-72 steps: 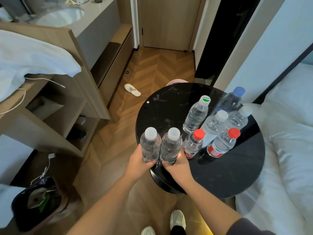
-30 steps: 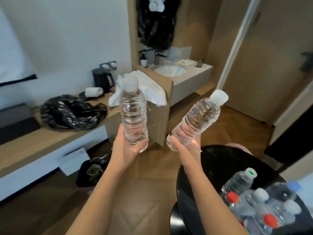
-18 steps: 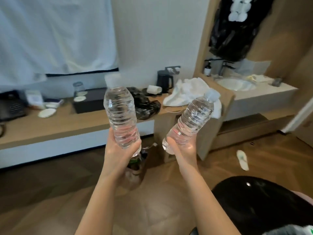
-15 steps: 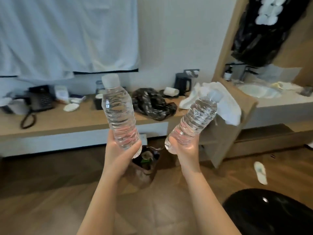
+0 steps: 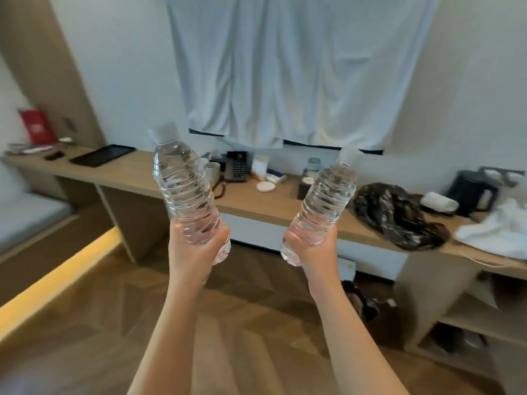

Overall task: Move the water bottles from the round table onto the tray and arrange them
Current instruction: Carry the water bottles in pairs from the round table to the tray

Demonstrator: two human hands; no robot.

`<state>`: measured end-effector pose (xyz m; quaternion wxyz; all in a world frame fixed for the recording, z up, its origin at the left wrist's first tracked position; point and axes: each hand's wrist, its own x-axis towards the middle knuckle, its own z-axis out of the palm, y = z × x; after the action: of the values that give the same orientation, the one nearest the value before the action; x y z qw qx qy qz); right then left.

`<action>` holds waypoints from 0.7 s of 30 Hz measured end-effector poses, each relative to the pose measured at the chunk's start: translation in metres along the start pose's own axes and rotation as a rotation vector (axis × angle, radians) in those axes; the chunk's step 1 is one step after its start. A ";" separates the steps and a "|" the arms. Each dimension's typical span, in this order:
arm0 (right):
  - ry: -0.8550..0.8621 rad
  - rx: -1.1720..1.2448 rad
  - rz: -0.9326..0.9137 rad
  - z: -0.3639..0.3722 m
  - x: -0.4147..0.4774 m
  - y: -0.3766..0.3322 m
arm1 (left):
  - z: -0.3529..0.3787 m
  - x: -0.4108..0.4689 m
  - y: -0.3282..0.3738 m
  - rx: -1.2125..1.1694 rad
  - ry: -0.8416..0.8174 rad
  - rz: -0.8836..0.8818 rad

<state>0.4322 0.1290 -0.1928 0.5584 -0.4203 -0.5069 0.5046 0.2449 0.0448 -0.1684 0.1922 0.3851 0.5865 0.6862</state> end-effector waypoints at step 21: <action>-0.542 0.046 -0.152 0.164 0.023 -0.064 | -0.124 0.030 0.066 0.239 0.545 0.069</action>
<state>0.2776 0.1362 -0.1052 0.4481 -0.2178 -0.6563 0.5666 0.1449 -0.0312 -0.0983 -0.0425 0.2264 0.6795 0.6966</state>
